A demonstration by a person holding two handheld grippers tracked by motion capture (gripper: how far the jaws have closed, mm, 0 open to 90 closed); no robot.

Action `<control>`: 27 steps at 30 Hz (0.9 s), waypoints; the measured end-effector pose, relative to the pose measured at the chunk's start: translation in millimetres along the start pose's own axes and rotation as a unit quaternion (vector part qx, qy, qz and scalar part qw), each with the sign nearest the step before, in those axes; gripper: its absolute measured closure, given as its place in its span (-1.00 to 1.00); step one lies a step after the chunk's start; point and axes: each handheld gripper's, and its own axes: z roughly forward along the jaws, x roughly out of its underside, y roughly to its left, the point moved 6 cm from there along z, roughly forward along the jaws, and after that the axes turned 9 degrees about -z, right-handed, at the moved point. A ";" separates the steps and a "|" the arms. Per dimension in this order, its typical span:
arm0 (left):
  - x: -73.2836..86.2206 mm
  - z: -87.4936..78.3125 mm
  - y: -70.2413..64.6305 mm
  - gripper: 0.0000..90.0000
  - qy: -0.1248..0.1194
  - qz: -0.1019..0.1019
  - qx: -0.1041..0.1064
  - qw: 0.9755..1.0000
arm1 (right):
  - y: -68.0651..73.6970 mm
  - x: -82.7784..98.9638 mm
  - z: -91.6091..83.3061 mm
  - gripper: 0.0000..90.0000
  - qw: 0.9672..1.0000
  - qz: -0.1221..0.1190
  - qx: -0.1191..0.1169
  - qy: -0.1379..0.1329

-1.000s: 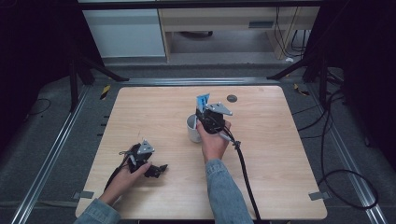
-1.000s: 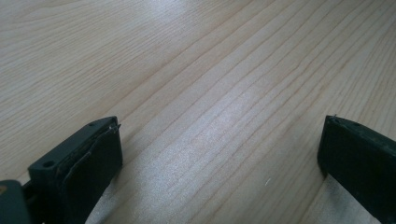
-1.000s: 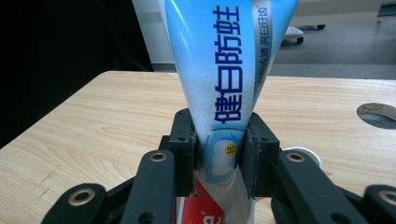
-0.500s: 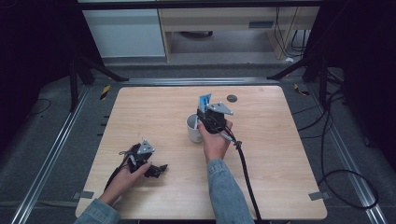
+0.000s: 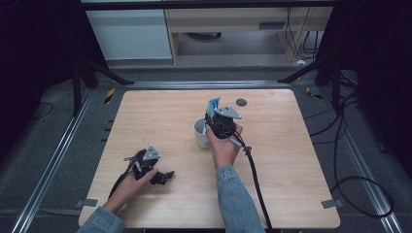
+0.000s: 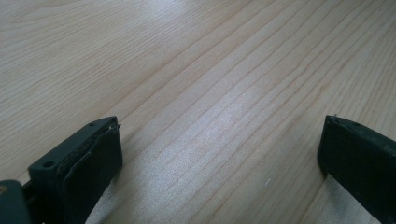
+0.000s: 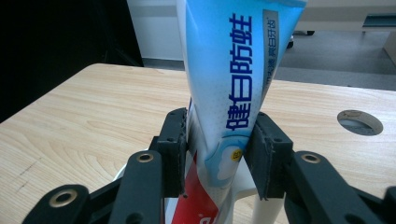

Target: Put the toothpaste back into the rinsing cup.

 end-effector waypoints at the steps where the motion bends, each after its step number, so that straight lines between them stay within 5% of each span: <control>1: 0.0 0.0 0.0 -1.00 0.000 0.000 0.000 1.000 | 0.0 0.0 0.0 0.35 1.000 -0.001 0.000 0.000; 27: 0.0 0.0 0.0 -1.00 0.000 0.000 0.000 1.000 | -1.0 -1.2 -2.9 0.21 1.000 -0.023 0.011 0.007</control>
